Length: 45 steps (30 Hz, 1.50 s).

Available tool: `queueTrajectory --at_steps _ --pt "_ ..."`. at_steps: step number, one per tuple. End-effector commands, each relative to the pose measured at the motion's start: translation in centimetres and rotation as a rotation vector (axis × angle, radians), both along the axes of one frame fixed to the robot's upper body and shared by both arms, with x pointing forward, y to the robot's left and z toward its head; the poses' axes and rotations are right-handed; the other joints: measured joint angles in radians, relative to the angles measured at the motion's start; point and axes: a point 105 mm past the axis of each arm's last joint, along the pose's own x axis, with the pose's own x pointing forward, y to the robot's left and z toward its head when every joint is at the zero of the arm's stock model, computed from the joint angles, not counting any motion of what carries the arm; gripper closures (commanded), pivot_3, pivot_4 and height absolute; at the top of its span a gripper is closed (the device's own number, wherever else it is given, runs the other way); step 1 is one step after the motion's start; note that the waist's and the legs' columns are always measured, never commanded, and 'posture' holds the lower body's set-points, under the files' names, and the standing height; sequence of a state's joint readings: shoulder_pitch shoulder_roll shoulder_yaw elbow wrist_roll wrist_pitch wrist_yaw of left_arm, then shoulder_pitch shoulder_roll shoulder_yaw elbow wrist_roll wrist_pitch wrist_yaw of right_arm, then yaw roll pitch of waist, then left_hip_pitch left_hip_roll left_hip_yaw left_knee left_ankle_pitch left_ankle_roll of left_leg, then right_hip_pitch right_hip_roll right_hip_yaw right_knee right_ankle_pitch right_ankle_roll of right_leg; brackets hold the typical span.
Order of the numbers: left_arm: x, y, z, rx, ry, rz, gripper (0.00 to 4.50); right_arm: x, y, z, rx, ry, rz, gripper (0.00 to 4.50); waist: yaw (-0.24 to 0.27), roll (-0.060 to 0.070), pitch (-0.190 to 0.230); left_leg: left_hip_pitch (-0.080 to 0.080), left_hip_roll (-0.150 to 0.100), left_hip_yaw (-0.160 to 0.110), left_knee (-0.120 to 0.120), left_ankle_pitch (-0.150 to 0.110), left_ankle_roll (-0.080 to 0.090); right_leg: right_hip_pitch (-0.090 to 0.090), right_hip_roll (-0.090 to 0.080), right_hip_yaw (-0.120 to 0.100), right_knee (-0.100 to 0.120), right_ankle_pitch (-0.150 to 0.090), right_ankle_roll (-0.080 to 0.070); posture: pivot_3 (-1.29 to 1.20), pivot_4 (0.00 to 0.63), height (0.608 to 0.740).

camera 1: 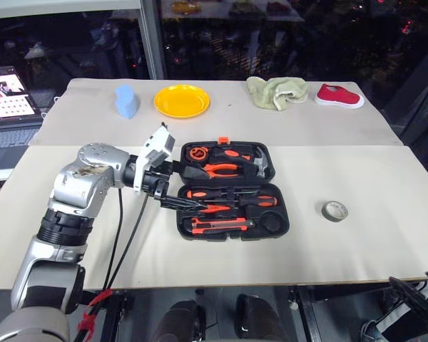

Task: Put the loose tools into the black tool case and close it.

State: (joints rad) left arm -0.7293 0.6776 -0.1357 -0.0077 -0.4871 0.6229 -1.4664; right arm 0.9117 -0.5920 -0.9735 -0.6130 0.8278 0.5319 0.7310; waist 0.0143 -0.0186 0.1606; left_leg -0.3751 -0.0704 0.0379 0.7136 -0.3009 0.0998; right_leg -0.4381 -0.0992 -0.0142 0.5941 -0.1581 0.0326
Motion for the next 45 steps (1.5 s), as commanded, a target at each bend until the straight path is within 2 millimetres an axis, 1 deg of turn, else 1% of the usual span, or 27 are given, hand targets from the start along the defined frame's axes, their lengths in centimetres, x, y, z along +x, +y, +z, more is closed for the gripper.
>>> queueTrajectory --at_steps 1,4,6,8,10,12,13,16,19,22,26,28,29,33,37,39,40,42,43,45 --pt "-1.0 -0.2 0.9 -0.007 -0.040 -0.040 0.03 2.1 -0.2 2.1 -0.074 -0.027 0.108 0.00 -0.005 0.001 0.000 0.000 0.000 0.000 0.000 0.000 0.000 0.000 0.000 0.000 0.000 0.000 0.000 0.00 0.150 0.740" --pt "-1.4 -0.6 1.0 -0.004 -0.051 -0.057 0.03 4.6 0.0 2.7 -0.110 -0.009 0.215 0.00 -0.006 0.001 0.000 0.001 0.000 0.002 0.000 0.000 0.000 0.001 0.000 0.001 0.000 0.000 0.000 0.00 0.150 0.740" --pt "-1.6 -0.8 1.0 0.000 -0.070 -0.065 0.03 6.5 0.6 2.6 -0.132 0.033 0.301 0.00 -0.002 0.000 0.000 0.001 0.000 0.001 0.000 0.000 0.000 0.000 0.000 0.000 0.000 0.000 0.000 0.00 0.150 0.740" --pt "-1.4 -1.0 1.1 0.000 -0.099 -0.056 0.03 8.1 1.2 2.1 -0.162 0.088 0.381 0.00 -0.001 0.001 0.000 0.000 0.000 0.001 0.000 0.001 0.000 -0.001 0.000 0.000 0.000 0.001 -0.002 0.00 0.150 0.740" --pt "-1.2 -1.3 1.3 -0.004 -0.113 -0.042 0.03 10.2 1.5 1.2 -0.200 0.134 0.434 0.00 0.003 0.000 0.000 -0.002 0.000 0.001 0.000 0.003 0.003 -0.002 0.000 -0.001 0.000 0.004 -0.007 0.00 0.150 0.740" --pt "-1.2 -1.6 1.3 0.000 -0.127 -0.042 0.03 11.9 1.5 0.2 -0.241 0.172 0.461 0.00 0.001 -0.001 0.001 -0.003 0.000 0.001 0.000 0.006 0.000 -0.002 0.000 -0.001 -0.001 0.004 -0.008 0.00 0.150 0.740" --pt "-1.3 -1.7 1.3 0.002 -0.134 -0.043 0.03 12.4 1.6 -0.2 -0.253 0.184 0.479 0.00 0.004 -0.001 0.001 -0.004 0.000 0.001 0.001 0.007 -0.002 -0.002 -0.001 -0.001 -0.001 0.004 -0.008 0.00 0.150 0.740" --pt "-1.2 -1.8 1.5 0.000 -0.143 -0.040 0.03 13.6 1.7 -0.9 -0.263 0.206 0.503 0.00 0.012 -0.001 0.001 -0.008 -0.001 0.001 0.001 0.008 0.002 -0.006 -0.002 -0.003 -0.001 0.004 -0.007 0.00 0.150 0.740" --pt "-1.1 -1.8 1.7 0.002 -0.153 -0.024 0.03 15.2 2.2 -1.5 -0.269 0.199 0.523 0.00 0.011 -0.001 0.001 -0.015 -0.001 0.001 0.001 0.008 0.002 -0.013 -0.002 -0.003 0.000 0.004 -0.008 0.00 0.150 0.740" --pt "-1.1 -1.6 1.6 0.009 -0.156 -0.014 0.03 16.0 2.5 -1.9 -0.270 0.200 0.530 0.00 0.010 0.000 0.001 -0.017 -0.002 0.002 0.001 0.009 0.001 -0.017 -0.002 -0.003 0.001 0.005 -0.008 0.00 0.150 0.740" --pt "-1.1 -1.4 1.4 0.016 -0.158 -0.001 0.03 16.9 2.7 -3.0 -0.269 0.205 0.532 0.00 0.009 0.000 0.001 -0.017 -0.002 0.002 0.001 0.009 0.000 -0.017 -0.002 -0.003 0.000 0.005 -0.008 0.00 0.150 0.740" --pt "-1.1 -1.4 1.4 0.017 -0.162 0.002 0.00 17.3 2.5 -3.8 -0.266 0.214 0.516 0.52 0.008 0.000 0.001 -0.017 -0.002 0.002 0.001 0.009 0.000 -0.017 -0.002 -0.003 0.001 0.005 -0.008 0.00 0.150 0.740" --pt "-1.1 -1.5 1.5 0.017 -0.165 0.003 0.00 17.5 2.3 -4.1 -0.265 0.216 0.508 0.70 0.008 -0.001 0.001 -0.017 -0.002 0.002 0.001 0.009 0.000 -0.017 -0.002 -0.002 0.001 0.005 -0.008 0.00 0.150 0.740" --pt "-1.0 -1.5 1.6 0.017 -0.174 0.005 0.00 17.8 2.2 -4.4 -0.258 0.211 0.503 2.08 0.004 -0.001 0.001 -0.016 -0.002 0.002 0.001 0.010 -0.001 -0.016 -0.001 -0.002 0.001 0.007 -0.009 0.00 0.150 0.740" --pt "-1.0 -1.5 1.3 0.022 -0.174 0.001 0.00 17.4 2.4 -3.8 -0.255 0.190 0.527 3.46 0.004 0.000 0.001 -0.015 -0.002 0.002 0.001 0.011 -0.003 -0.015 -0.001 -0.002 0.001 0.008 -0.009 0.00 0.150 0.740" --pt "-1.0 -1.5 1.1 0.029 -0.176 -0.004 0.00 17.1 2.6 -3.1 -0.252 0.176 0.546 4.06 0.004 0.000 0.001 -0.015 -0.002 0.002 0.001 0.011 -0.003 -0.015 -0.001 -0.002 0.002 0.008 -0.009 0.00 0.150 0.740" --pt "-0.9 -1.5 1.0 0.031 -0.178 -0.005 0.00 16.9 2.8 -2.6 -0.253 0.167 0.562 4.45 0.004 0.000 0.001 -0.015 -0.002 0.002 0.001 0.011 -0.003 -0.015 -0.001 -0.002 0.002 0.008 -0.010 0.00 0.150 0.740" --pt "-0.8 -1.5 1.0 0.031 -0.180 -0.006 0.00 16.6 3.4 -1.6 -0.250 0.140 0.593 4.49 0.004 0.000 0.001 -0.015 -0.002 0.002 0.001 0.011 -0.003 -0.016 -0.001 -0.002 0.002 0.008 -0.010 0.00 0.150 0.740" --pt "-0.8 -1.5 1.0 0.031 -0.181 -0.007 0.00 16.5 4.1 -0.9 -0.234 0.121 0.610 4.49 0.003 0.000 0.001 -0.016 -0.002 0.002 0.001 0.011 -0.003 -0.016 -0.001 -0.002 0.002 0.008 -0.010 0.00 0.150 0.740" --pt "-0.8 -1.5 0.9 0.032 -0.183 -0.009 0.00 16.1 6.0 0.7 -0.192 0.076 0.669 4.49 0.000 0.000 0.001 -0.016 -0.002 0.002 0.001 0.011 -0.003 -0.017 -0.001 -0.002 0.002 0.008 -0.010 0.00 0.150 0.740"
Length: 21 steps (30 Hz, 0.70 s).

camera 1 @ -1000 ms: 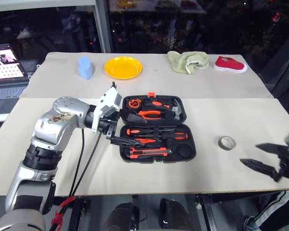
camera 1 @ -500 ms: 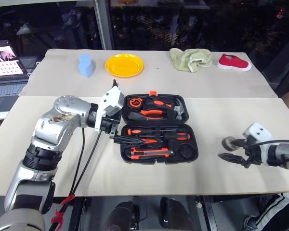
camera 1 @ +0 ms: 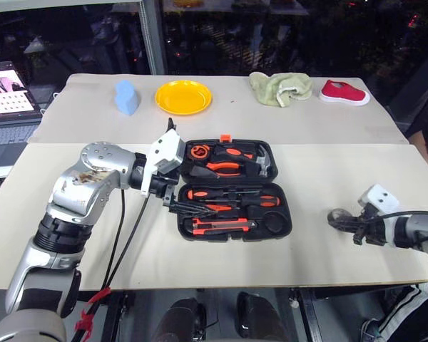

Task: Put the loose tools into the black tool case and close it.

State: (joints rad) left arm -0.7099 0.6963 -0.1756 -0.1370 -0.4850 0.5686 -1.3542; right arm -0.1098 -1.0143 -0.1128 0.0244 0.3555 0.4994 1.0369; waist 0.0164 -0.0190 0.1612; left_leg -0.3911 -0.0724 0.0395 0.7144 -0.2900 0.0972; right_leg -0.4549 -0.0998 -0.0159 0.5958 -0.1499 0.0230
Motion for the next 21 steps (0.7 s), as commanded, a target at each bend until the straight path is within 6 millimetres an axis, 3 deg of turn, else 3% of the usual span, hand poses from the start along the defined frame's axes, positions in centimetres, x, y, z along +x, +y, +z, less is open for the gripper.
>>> queueTrajectory --at_steps 1,3,4,6,8,12,15,21 --pt "0.0 -0.1 0.5 0.001 -0.037 -0.016 0.00 -0.4 3.6 5.1 0.093 -0.105 0.129 4.49 -0.003 0.000 0.000 0.000 0.000 0.000 0.000 0.000 0.000 0.000 0.000 0.000 0.000 0.000 0.000 0.00 0.150 0.740" --pt "0.0 0.0 0.4 0.004 -0.038 -0.019 0.00 -1.1 5.8 6.4 0.139 -0.115 0.198 4.49 -0.006 0.000 0.000 0.000 0.001 0.000 0.000 0.000 0.000 0.000 0.000 0.001 0.000 0.001 -0.001 0.00 0.150 0.740" --pt "-0.1 0.0 0.3 0.007 -0.036 -0.022 0.00 -1.5 8.2 7.0 0.155 -0.128 0.271 4.49 -0.006 0.000 0.000 0.000 0.002 0.000 0.000 0.000 0.000 0.000 0.001 0.000 0.000 0.001 -0.001 0.00 0.150 0.740" --pt "-0.2 -0.1 0.1 0.011 -0.037 -0.026 0.00 -2.2 11.7 6.9 0.145 -0.133 0.386 4.49 -0.007 0.000 0.000 0.000 0.002 0.000 0.000 0.000 -0.001 -0.001 0.001 0.000 0.000 0.001 -0.002 0.00 0.150 0.740" --pt "-0.2 -0.1 0.1 0.012 -0.039 -0.028 0.00 -2.1 13.3 6.1 0.123 -0.122 0.414 4.49 -0.005 0.000 0.000 0.001 0.003 0.000 0.000 0.000 -0.001 0.000 0.001 0.000 0.000 0.001 -0.002 0.00 0.150 0.740" --pt "-0.2 -0.1 0.2 0.011 -0.041 -0.026 0.00 -1.5 13.9 4.8 0.079 -0.098 0.411 4.49 0.009 -0.001 0.000 -0.002 0.001 0.000 0.001 0.000 0.000 -0.001 0.000 -0.001 -0.001 0.002 -0.001 0.00 0.150 0.740" --pt "-0.1 0.2 0.2 0.014 -0.044 -0.013 0.00 -1.1 13.4 3.6 0.013 -0.073 0.386 4.49 0.010 -0.001 0.000 -0.003 0.000 0.000 0.002 -0.001 0.002 -0.002 0.001 -0.003 -0.002 0.002 0.000 0.00 0.150 0.740" --pt "-0.2 0.3 0.1 0.010 -0.047 -0.003 0.00 -1.6 13.0 3.0 -0.013 -0.027 0.397 4.49 0.007 -0.001 0.000 -0.003 0.000 0.000 0.001 0.000 0.000 -0.002 0.001 -0.009 -0.001 0.002 0.000 0.00 0.150 0.740"
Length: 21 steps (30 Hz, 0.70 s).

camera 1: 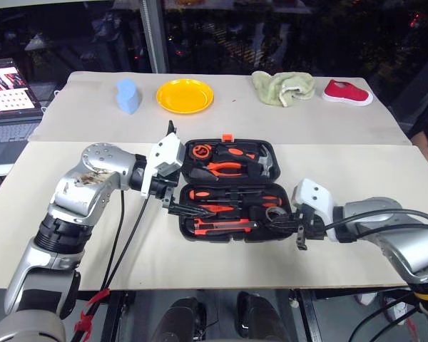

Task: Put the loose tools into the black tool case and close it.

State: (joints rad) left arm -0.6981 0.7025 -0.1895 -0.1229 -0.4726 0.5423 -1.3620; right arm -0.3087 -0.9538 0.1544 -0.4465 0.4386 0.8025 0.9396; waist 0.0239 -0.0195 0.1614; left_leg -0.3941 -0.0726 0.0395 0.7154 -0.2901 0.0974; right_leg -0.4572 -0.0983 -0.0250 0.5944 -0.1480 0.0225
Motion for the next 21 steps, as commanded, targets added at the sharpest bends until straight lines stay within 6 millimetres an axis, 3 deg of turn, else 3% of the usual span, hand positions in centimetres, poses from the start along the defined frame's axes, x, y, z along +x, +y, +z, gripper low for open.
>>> queueTrajectory --at_steps 1,14,21 --pt "-0.3 0.1 0.8 -0.007 -0.050 -0.001 0.00 -0.4 0.3 0.7 -0.007 -0.013 0.029 4.49 -0.002 0.000 0.000 0.000 0.000 0.000 0.000 0.000 0.000 0.000 0.000 0.000 0.000 0.000 0.000 0.00 0.150 0.740" --pt "0.2 -0.4 1.1 -0.017 -0.064 0.001 0.00 -0.7 0.7 -0.5 -0.022 0.018 0.023 4.49 -0.002 0.000 0.000 0.000 0.001 0.000 0.000 0.001 -0.001 0.000 0.000 0.000 0.000 0.000 0.000 0.00 0.150 0.740" --pt "0.3 -0.6 1.0 -0.021 -0.065 -0.006 0.00 -1.2 1.1 0.9 0.015 -0.003 0.012 2.15 -0.003 0.000 0.000 0.000 0.001 0.000 0.000 0.001 -0.001 0.000 0.000 0.001 0.001 0.000 0.000 0.00 0.150 0.740"
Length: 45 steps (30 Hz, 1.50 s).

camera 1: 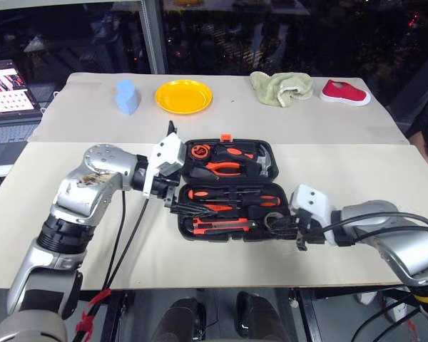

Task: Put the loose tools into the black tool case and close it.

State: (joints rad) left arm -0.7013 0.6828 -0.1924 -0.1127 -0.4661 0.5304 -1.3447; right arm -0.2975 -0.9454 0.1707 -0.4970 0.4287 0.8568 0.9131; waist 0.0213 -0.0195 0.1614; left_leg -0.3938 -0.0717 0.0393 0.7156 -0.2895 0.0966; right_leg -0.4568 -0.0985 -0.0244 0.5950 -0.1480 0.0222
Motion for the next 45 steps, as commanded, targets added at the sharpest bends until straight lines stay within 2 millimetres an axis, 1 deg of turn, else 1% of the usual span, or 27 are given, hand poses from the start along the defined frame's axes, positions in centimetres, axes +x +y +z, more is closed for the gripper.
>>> queueTrajectory --at_steps 1,3,6,7,8,11,13,14,15,16,17,19,21,22,23,24,25,26,27,30,33,37,41,45 --pt "0.0 -0.2 1.0 -0.005 -0.055 -0.012 0.00 -0.7 0.6 2.0 0.049 -0.025 0.017 1.79 -0.001 0.000 0.000 0.000 0.000 0.000 0.000 0.000 0.000 0.000 0.000 0.000 0.000 0.000 0.000 0.00 0.150 0.740" --pt "0.1 -0.2 1.0 -0.005 -0.055 -0.011 0.00 -0.9 0.7 2.7 0.066 -0.033 0.014 1.10 -0.002 0.000 0.000 0.000 0.000 0.000 0.000 0.000 0.000 0.000 0.000 0.000 0.000 0.000 0.000 0.00 0.150 0.740" --pt "0.3 0.1 1.0 -0.009 -0.049 0.017 0.00 -0.6 0.0 5.1 0.134 -0.059 -0.040 0.13 0.000 0.000 0.000 0.000 0.000 0.000 0.000 0.000 0.000 0.000 -0.001 0.001 0.000 0.000 0.000 0.00 0.150 0.740" --pt "0.5 0.3 1.0 -0.010 -0.047 0.033 0.00 -0.6 -0.3 5.7 0.154 -0.064 -0.055 0.04 0.000 0.000 0.000 0.000 0.000 0.000 0.000 0.000 0.000 0.000 -0.001 0.001 0.000 0.000 0.000 0.00 0.150 0.740" --pt "0.9 0.8 0.9 -0.007 -0.042 0.068 0.00 -0.5 -0.8 6.2 0.177 -0.071 -0.085 0.04 0.000 0.000 0.000 0.000 0.000 0.000 0.000 0.000 0.000 0.000 -0.001 0.001 0.000 0.000 0.000 0.00 0.150 0.740" --pt "2.3 2.8 0.3 -0.004 -0.026 0.204 0.00 0.4 -3.1 7.6 0.243 -0.105 -0.212 0.04 0.000 0.000 0.000 0.000 0.000 0.000 0.000 0.000 0.000 0.000 -0.001 0.004 0.000 0.000 0.000 0.00 0.150 0.740" --pt "3.4 5.0 -0.6 0.014 -0.009 0.334 0.00 1.2 -5.4 7.8 0.281 -0.129 -0.329 0.63 -0.002 0.000 0.000 0.000 0.000 0.000 -0.001 0.000 0.000 0.000 -0.001 0.005 0.000 0.000 0.000 0.00 0.150 0.740" --pt "4.0 6.3 -1.3 0.036 -0.002 0.400 0.27 1.5 -6.4 7.6 0.285 -0.142 -0.376 0.72 -0.003 0.000 0.000 0.000 0.000 0.000 -0.001 0.000 0.000 0.000 -0.001 0.005 0.000 0.000 0.000 0.00 0.150 0.740" --pt "4.3 7.4 -1.8 0.057 -0.001 0.448 0.53 1.7 -7.1 7.4 0.286 -0.148 -0.408 1.00 -0.004 0.000 0.000 0.000 0.000 0.000 -0.001 0.000 0.000 0.000 -0.001 0.006 0.000 0.000 0.000 0.00 0.150 0.740" --pt "4.5 8.0 -2.2 0.071 -0.003 0.473 0.61 1.8 -7.4 7.2 0.286 -0.152 -0.423 1.36 -0.005 0.000 0.000 0.000 0.000 0.000 -0.001 0.000 0.000 0.000 -0.001 0.006 0.000 0.000 0.000 0.00 0.150 0.740" --pt "4.6 8.5 -2.5 0.084 0.003 0.497 0.88 2.0 -7.8 6.8 0.287 -0.152 -0.442 1.65 -0.007 0.000 0.000 0.001 0.000 0.000 -0.001 0.000 0.000 0.000 0.000 0.006 0.000 0.000 0.000 0.00 0.150 0.740" --pt "4.8 9.5 -3.2 0.107 0.014 0.542 1.72 2.5 -8.4 5.7 0.278 -0.149 -0.470 2.41 -0.008 0.000 0.000 0.000 0.000 0.000 -0.001 0.000 0.000 0.000 0.000 0.005 0.000 0.000 0.000 0.00 0.150 0.740" --pt "4.8 10.0 -3.9 0.133 0.022 0.559 2.47 3.0 -8.7 4.7 0.259 -0.146 -0.475 3.06 -0.006 0.000 0.000 0.000 0.000 0.000 -0.001 0.000 0.000 0.000 0.000 0.005 0.000 0.000 0.000 0.00 0.150 0.740" --pt "4.8 10.1 -4.3 0.150 0.025 0.563 2.77 3.2 -8.7 4.3 0.254 -0.146 -0.474 3.39 -0.006 0.000 0.000 0.000 0.000 0.000 -0.001 0.000 0.000 0.000 0.000 0.005 0.000 0.000 0.000 0.00 0.150 0.740" --pt "4.7 10.1 -4.7 0.163 0.028 0.559 3.22 3.4 -8.7 4.0 0.246 -0.148 -0.469 3.79 -0.006 0.000 0.000 0.001 0.000 0.000 -0.001 0.000 0.000 0.000 0.000 0.005 0.000 0.000 0.000 0.00 0.150 0.740" --pt "4.6 10.0 -5.0 0.171 0.033 0.549 3.58 3.6 -8.7 3.7 0.241 -0.150 -0.463 4.11 -0.007 0.000 0.000 0.001 0.000 0.000 -0.001 0.000 0.000 0.000 0.000 0.005 0.000 0.000 0.000 0.00 0.150 0.740" --pt "4.5 9.7 -5.3 0.177 0.042 0.533 4.03 3.9 -8.6 3.4 0.235 -0.150 -0.456 4.46 -0.008 0.000 0.000 0.001 0.000 0.000 -0.001 0.000 0.000 0.000 0.000 0.005 0.000 0.000 0.000 0.00 0.150 0.740" --pt "4.4 9.3 -5.6 0.180 0.051 0.516 4.33 4.2 -8.4 3.0 0.229 -0.150 -0.449 4.50 -0.009 0.000 0.000 0.001 0.000 0.000 -0.001 0.000 0.000 0.000 0.000 0.005 0.000 0.000 0.000 0.00 0.150 0.740" --pt "4.3 9.0 -5.9 0.185 0.057 0.504 4.46 4.5 -8.3 2.7 0.223 -0.150 -0.441 4.50 -0.009 0.000 0.000 0.001 0.000 0.000 -0.001 0.000 0.000 0.000 0.000 0.005 0.000 0.000 0.000 0.00 0.150 0.740" --pt "4.7 8.5 -6.6 0.208 0.053 0.503 4.46 5.2 -7.8 1.8 0.196 -0.148 -0.411 4.50 -0.009 0.000 0.000 0.001 0.000 0.000 -0.001 0.000 0.000 0.000 0.000 0.004 0.000 0.000 0.000 0.00 0.150 0.740" --pt "5.2 7.4 -7.3 0.225 0.055 0.507 4.46 6.4 -6.8 0.6 0.152 -0.153 -0.370 4.50 -0.009 0.000 0.000 0.001 0.000 0.000 -0.001 0.000 0.000 0.000 0.000 0.004 0.001 0.000 0.000 0.00 0.150 0.740" --pt "5.0 6.7 -7.5 0.224 0.054 0.472 4.46 7.6 -5.6 0.4 0.141 -0.171 -0.327 4.50 -0.009 0.000 0.000 0.001 0.000 0.001 -0.001 0.000 0.000 0.000 0.000 0.003 0.001 0.000 0.000 0.00 0.150 0.740" --pt "4.8 5.8 -7.4 0.202 0.051 0.437 4.46 7.7 -4.1 0.2 0.130 -0.169 -0.259 4.50 -0.007 0.000 0.000 0.000 0.000 0.000 -0.001 0.000 0.000 -0.001 0.000 0.002 0.000 0.000 0.000 0.00 0.150 0.740" --pt "3.8 4.9 -7.2 0.178 0.063 0.371 4.46 6.8 -2.9 0.6 0.140 -0.172 -0.195 4.50 -0.006 0.000 0.000 0.000 0.000 0.000 -0.001 0.000 0.000 -0.001 0.000 0.002 0.000 0.000 0.000 0.00 0.150 0.740"
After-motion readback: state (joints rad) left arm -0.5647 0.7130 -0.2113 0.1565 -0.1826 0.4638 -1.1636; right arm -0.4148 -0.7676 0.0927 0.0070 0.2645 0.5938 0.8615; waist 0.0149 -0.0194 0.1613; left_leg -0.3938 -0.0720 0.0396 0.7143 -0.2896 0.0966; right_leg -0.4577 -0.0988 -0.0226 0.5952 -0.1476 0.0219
